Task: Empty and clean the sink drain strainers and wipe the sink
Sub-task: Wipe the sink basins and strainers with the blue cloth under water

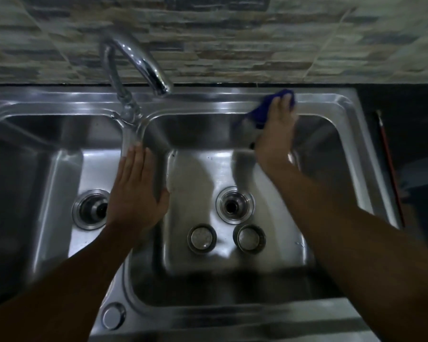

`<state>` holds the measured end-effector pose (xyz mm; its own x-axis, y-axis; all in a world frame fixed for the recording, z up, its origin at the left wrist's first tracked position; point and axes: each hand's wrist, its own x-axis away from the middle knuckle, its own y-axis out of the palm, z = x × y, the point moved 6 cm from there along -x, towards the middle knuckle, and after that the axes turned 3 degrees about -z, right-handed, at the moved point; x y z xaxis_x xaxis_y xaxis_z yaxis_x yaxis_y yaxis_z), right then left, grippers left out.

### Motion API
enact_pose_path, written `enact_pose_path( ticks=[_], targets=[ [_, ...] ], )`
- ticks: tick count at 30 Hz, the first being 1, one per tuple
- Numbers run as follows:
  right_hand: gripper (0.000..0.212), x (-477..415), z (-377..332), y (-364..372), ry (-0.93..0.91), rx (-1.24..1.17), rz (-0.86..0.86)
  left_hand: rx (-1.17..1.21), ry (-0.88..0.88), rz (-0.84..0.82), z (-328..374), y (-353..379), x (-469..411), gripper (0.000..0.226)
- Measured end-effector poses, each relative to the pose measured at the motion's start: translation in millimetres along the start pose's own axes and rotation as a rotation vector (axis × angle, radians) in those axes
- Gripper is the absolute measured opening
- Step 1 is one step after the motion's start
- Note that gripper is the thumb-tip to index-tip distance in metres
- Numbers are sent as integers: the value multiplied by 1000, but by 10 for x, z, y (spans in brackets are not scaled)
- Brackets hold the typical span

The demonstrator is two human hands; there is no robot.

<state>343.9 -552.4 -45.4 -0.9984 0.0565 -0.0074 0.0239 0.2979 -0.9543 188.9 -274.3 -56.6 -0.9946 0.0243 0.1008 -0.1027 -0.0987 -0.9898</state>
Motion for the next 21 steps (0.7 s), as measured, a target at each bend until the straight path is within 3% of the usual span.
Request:
enact_pose_path(
  ticks=[4, 7, 13, 15, 17, 21],
  targets=[
    [79, 167, -738, 297, -388, 136, -120, 5, -5, 16, 5, -3, -2, 87],
    [97, 108, -753, 234, -468, 260, -217, 20, 11, 39, 9, -12, 15, 86],
    [37, -125, 12, -465, -292, 194, -177, 48, 35, 75, 23, 3, 76, 80],
    [27, -269, 352, -749, -186, 270, -118, 71, 45, 95, 56, -5, 136, 75],
    [38, -404, 637, -921, -132, 286, -99, 93, 67, 109, 106, -23, 221, 71],
    [87, -336, 925, -756, -170, 325, -254, 153, 91, 97, 167, -48, 393, 69]
  ],
)
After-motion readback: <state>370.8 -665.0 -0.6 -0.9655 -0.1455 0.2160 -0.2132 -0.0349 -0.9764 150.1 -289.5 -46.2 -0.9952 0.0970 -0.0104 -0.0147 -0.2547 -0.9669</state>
